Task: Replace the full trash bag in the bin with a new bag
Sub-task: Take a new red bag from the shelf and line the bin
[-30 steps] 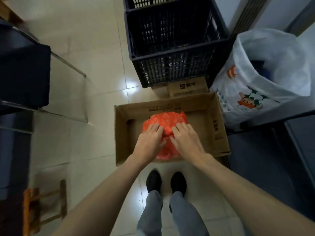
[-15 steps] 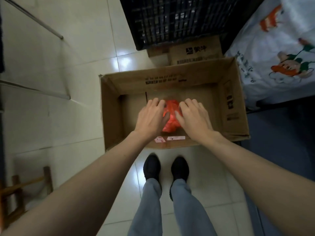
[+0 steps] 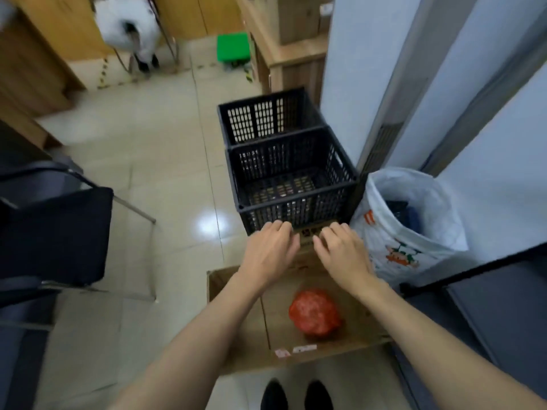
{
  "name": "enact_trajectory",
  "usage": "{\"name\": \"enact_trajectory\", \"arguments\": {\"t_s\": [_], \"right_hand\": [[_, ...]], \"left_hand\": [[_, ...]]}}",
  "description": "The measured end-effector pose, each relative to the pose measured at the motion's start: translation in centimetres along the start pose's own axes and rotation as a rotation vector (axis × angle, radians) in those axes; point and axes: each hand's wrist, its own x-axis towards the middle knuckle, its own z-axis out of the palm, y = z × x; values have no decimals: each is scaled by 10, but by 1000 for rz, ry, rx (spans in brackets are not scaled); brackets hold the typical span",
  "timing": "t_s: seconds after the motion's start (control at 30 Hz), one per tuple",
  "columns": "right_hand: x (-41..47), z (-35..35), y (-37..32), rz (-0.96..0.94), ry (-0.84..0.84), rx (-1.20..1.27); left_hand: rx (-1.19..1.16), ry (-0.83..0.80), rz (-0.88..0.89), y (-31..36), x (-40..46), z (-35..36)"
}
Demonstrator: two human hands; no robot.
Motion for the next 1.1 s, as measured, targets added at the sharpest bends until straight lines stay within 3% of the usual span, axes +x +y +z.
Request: {"name": "enact_trajectory", "arguments": {"t_s": [0.27, 0.53, 0.73, 1.1], "right_hand": [[104, -224, -19, -22, 297, -3], [92, -380, 6, 13, 514, -192], [17, -444, 49, 232, 573, -395], [-234, -479, 74, 882, 484, -717]], "left_hand": [[68, 276, 155, 86, 117, -204], [179, 461, 413, 189, 164, -313], [67, 507, 604, 274, 163, -323], [-135, 283, 1024, 450, 45, -254]]}}
